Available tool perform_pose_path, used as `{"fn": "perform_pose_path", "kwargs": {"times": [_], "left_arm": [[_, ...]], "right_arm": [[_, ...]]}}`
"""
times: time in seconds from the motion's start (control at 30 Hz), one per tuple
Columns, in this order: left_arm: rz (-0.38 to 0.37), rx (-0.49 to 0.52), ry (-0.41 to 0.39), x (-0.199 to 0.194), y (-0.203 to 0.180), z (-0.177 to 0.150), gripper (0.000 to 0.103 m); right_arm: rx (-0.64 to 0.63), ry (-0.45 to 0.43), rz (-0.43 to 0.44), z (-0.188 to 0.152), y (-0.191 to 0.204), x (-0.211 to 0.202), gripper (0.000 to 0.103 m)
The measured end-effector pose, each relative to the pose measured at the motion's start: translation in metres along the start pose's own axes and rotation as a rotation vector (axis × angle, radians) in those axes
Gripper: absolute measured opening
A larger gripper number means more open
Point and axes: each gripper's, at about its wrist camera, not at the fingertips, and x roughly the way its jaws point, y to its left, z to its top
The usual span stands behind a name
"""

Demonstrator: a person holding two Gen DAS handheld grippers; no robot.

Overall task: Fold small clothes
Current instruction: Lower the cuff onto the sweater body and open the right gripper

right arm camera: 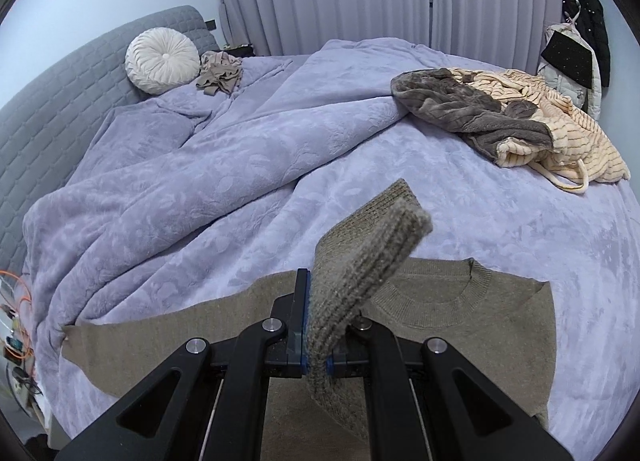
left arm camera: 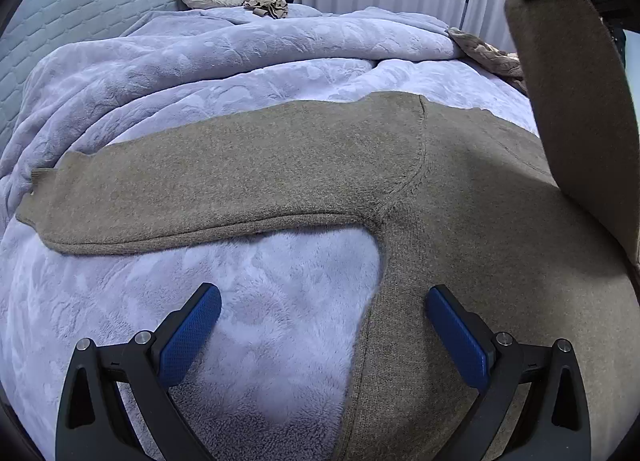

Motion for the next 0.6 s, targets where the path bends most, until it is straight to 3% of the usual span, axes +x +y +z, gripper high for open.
{"fn": "perform_pose_path", "kwargs": {"times": [0.6], "left_arm": [[-0.012, -0.027, -0.006, 0.002, 0.005, -0.001, 0.103]], "right_arm": [[-0.260, 0.225, -0.016, -0.049, 0.060, 0.083, 0.006]]}}
